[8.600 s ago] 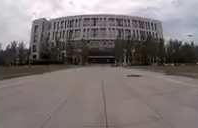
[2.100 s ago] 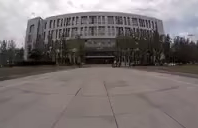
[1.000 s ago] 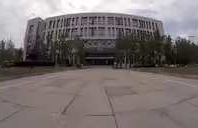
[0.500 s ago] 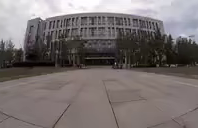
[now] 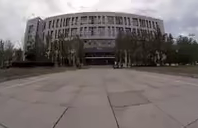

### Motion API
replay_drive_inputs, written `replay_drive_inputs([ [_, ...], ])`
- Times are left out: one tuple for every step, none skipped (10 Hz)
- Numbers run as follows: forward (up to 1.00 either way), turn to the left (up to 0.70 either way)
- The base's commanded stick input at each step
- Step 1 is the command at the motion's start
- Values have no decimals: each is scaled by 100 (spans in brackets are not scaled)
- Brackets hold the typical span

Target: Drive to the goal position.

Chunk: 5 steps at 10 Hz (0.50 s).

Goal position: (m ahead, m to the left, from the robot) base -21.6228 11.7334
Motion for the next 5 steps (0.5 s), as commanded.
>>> replay_drive_inputs([
  [0,70],
  [0,70],
  [0,70],
  [0,70],
  [0,70],
])
